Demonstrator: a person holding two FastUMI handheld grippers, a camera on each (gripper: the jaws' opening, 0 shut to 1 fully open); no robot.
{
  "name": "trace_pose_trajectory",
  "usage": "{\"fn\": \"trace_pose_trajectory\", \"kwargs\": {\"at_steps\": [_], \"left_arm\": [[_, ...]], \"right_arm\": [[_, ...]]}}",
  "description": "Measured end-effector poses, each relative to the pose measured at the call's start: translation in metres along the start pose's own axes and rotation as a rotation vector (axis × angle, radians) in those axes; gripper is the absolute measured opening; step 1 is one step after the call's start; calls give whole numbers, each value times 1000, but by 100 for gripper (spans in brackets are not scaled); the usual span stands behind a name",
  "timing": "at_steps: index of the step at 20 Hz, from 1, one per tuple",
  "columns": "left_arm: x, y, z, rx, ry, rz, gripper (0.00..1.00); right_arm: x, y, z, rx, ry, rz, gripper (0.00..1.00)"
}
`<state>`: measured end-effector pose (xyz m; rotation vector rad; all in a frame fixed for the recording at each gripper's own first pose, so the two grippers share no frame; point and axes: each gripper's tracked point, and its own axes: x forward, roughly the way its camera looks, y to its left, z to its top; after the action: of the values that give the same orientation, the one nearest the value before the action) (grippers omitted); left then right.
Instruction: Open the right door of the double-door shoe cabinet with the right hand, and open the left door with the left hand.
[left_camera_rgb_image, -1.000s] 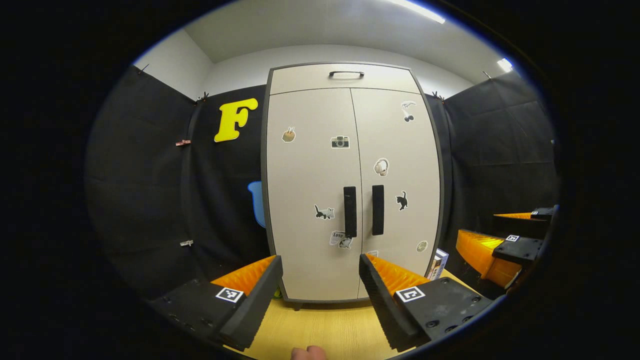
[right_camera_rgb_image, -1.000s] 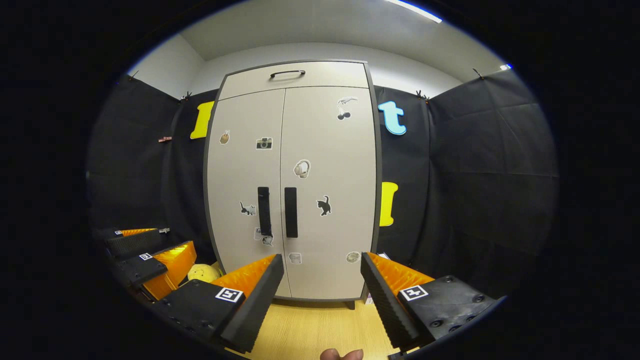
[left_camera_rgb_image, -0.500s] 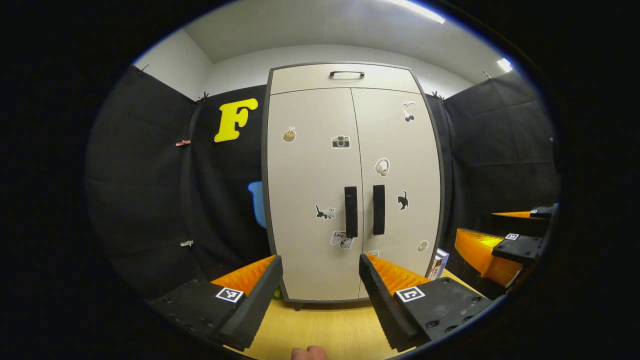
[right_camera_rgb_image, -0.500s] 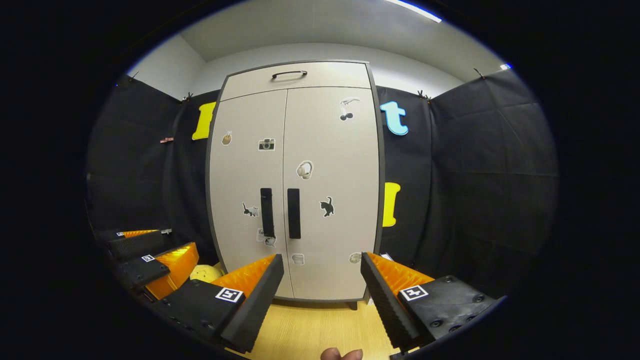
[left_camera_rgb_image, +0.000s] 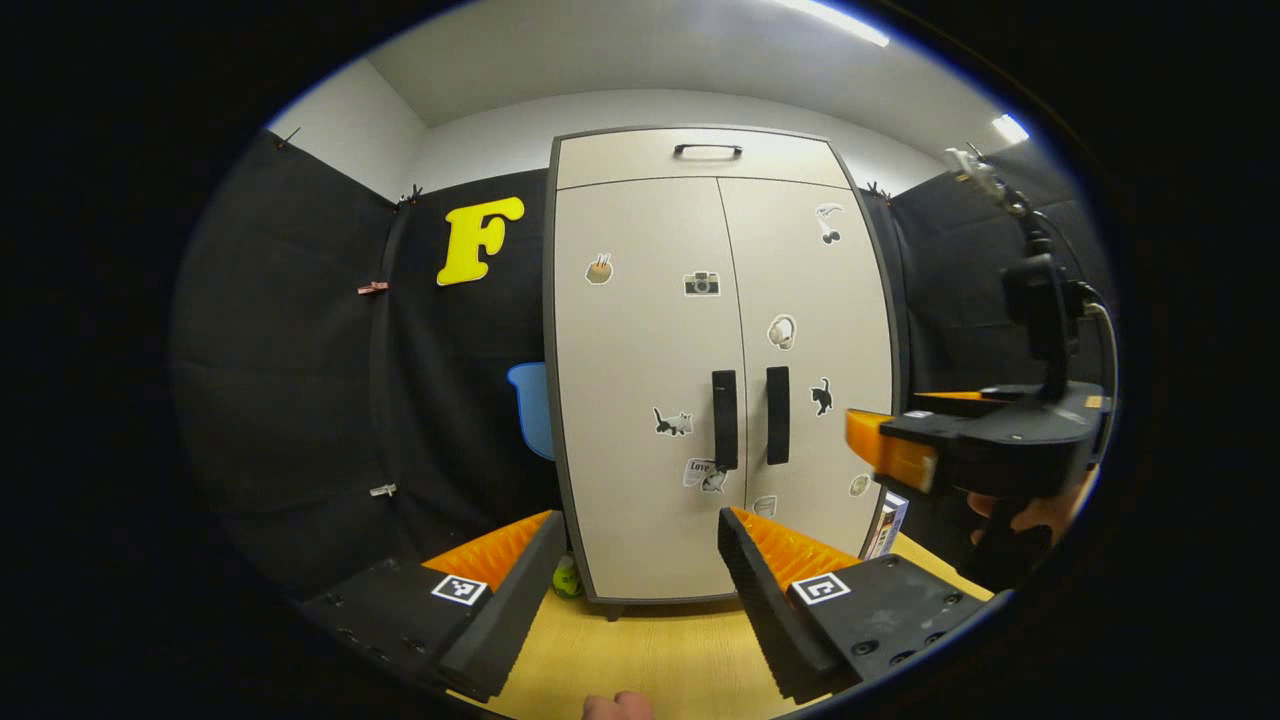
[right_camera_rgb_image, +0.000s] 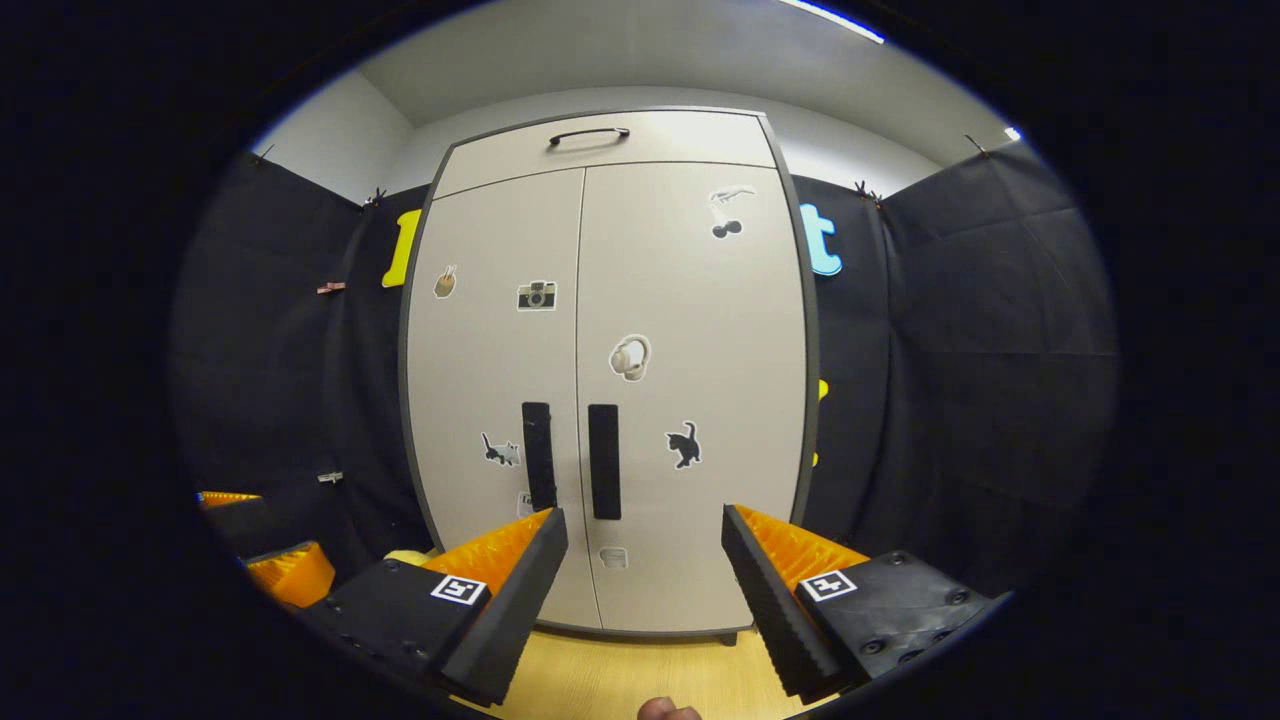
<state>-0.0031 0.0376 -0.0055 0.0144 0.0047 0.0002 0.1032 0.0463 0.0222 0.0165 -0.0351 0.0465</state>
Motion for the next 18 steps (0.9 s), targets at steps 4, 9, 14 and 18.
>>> {"fn": "trace_pose_trajectory", "kwargs": {"at_steps": [4, 9, 14, 18], "left_arm": [[-1, 16, -5, 5, 2, -8, 95], [3, 39, -16, -10, 20, -11, 95], [9, 63, -22, -19, 23, 5, 94], [12, 77, -29, -27, 33, 16, 95]], "right_arm": [[50, 19, 4, 1, -47, -9, 98], [105, 27, -9, -23, -54, -55, 98], [150, 27, -25, -15, -53, -88, 96], [168, 27, -39, 31, -5, -88, 77]]}}
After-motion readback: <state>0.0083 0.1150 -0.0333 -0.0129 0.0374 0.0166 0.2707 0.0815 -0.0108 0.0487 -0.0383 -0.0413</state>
